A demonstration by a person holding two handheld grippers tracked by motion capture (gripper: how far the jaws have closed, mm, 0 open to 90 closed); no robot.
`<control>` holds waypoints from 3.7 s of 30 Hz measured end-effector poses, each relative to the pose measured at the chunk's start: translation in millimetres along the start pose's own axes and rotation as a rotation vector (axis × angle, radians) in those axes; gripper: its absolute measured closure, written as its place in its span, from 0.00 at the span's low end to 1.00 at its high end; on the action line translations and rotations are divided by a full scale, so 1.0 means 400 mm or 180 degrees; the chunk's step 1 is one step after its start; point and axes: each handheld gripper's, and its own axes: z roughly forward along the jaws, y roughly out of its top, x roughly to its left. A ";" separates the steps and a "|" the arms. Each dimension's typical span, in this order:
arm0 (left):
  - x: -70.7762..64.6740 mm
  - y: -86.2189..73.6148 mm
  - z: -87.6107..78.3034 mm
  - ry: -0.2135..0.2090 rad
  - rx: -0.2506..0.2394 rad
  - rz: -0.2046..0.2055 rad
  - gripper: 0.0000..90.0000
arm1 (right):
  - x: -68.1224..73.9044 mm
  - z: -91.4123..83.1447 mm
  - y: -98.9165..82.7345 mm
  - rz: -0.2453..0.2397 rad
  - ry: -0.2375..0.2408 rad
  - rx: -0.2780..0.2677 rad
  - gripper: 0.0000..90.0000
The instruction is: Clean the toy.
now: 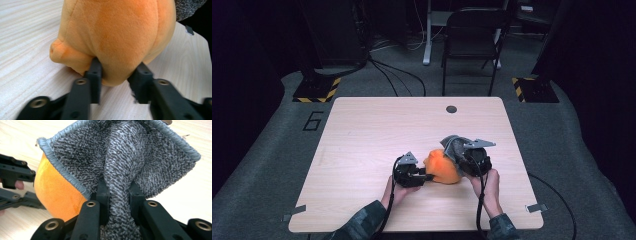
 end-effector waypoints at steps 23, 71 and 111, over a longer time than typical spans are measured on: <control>0.037 0.000 0.004 0.0240 0.0027 0.0758 0.21 | -0.026 0.025 0.005 0.0067 0.0015 0.0040 0.85; 0.011 -0.005 0.048 0.0422 0.0087 0.1019 0.77 | -0.283 -0.073 -0.157 0.0825 -0.0461 0.0135 0.83; -0.052 0.075 -0.066 0.0072 -0.0318 0.0501 0.84 | -0.311 -0.061 -0.165 0.0808 -0.0542 0.0178 0.82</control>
